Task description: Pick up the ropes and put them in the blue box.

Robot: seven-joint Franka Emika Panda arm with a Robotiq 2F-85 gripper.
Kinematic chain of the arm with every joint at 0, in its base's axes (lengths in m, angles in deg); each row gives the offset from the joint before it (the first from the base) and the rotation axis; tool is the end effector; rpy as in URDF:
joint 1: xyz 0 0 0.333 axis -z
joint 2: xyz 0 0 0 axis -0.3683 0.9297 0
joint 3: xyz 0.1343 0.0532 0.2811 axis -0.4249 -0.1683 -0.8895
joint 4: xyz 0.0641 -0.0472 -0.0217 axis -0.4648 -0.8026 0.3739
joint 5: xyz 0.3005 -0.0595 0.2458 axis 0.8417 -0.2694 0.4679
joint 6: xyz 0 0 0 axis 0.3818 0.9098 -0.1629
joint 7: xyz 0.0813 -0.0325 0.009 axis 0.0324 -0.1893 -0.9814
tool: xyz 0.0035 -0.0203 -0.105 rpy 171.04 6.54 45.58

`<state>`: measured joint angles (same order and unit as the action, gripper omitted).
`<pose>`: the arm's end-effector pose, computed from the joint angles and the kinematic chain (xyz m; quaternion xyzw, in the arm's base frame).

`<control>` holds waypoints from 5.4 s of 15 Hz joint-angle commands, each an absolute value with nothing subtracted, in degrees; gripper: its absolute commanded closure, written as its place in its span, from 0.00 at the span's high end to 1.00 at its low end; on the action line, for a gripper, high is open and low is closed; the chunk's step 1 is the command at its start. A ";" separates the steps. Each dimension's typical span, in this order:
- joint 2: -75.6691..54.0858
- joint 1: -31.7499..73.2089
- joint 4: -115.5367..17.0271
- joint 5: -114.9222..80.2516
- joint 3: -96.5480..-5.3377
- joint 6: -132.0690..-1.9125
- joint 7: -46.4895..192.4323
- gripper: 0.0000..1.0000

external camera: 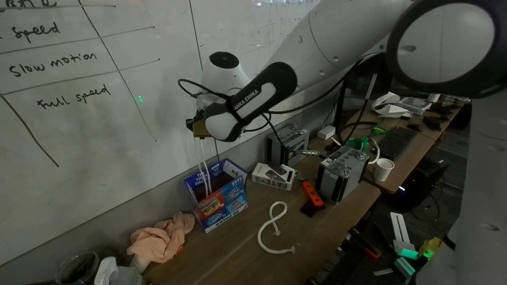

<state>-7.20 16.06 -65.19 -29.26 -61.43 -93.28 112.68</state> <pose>0.6523 0.1455 0.3854 -0.9428 0.1718 -0.2738 0.0817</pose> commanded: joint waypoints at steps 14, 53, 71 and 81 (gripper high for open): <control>-8.31 10.94 -62.69 -25.69 -52.25 -68.46 108.47 1.00; 29.64 19.25 -70.68 5.25 -53.00 -105.44 96.89 1.00; 36.95 18.39 -61.55 6.12 -50.23 -101.18 98.84 1.00; 36.21 16.59 -61.33 5.23 -48.36 -98.83 98.92 0.27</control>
<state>35.69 18.38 -62.47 4.85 -50.13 -100.30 98.25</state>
